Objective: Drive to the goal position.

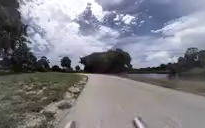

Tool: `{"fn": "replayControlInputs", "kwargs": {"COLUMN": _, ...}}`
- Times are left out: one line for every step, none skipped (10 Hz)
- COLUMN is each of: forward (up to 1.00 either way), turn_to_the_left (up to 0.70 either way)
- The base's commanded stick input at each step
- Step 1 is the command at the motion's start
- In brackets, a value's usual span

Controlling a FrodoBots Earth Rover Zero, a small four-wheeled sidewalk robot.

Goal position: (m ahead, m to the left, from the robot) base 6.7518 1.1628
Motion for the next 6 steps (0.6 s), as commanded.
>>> {"fn": "replayControlInputs", "kwargs": {"forward": 0.85, "turn_to_the_left": 0.00}}
{"fn": "replayControlInputs", "kwargs": {"forward": 0.85, "turn_to_the_left": 0.00}}
{"fn": "replayControlInputs", "kwargs": {"forward": 0.85, "turn_to_the_left": 0.00}}
{"fn": "replayControlInputs", "kwargs": {"forward": 0.85, "turn_to_the_left": 0.00}}
{"fn": "replayControlInputs", "kwargs": {"forward": 0.85, "turn_to_the_left": 0.00}}
{"fn": "replayControlInputs", "kwargs": {"forward": 0.85, "turn_to_the_left": 0.00}}
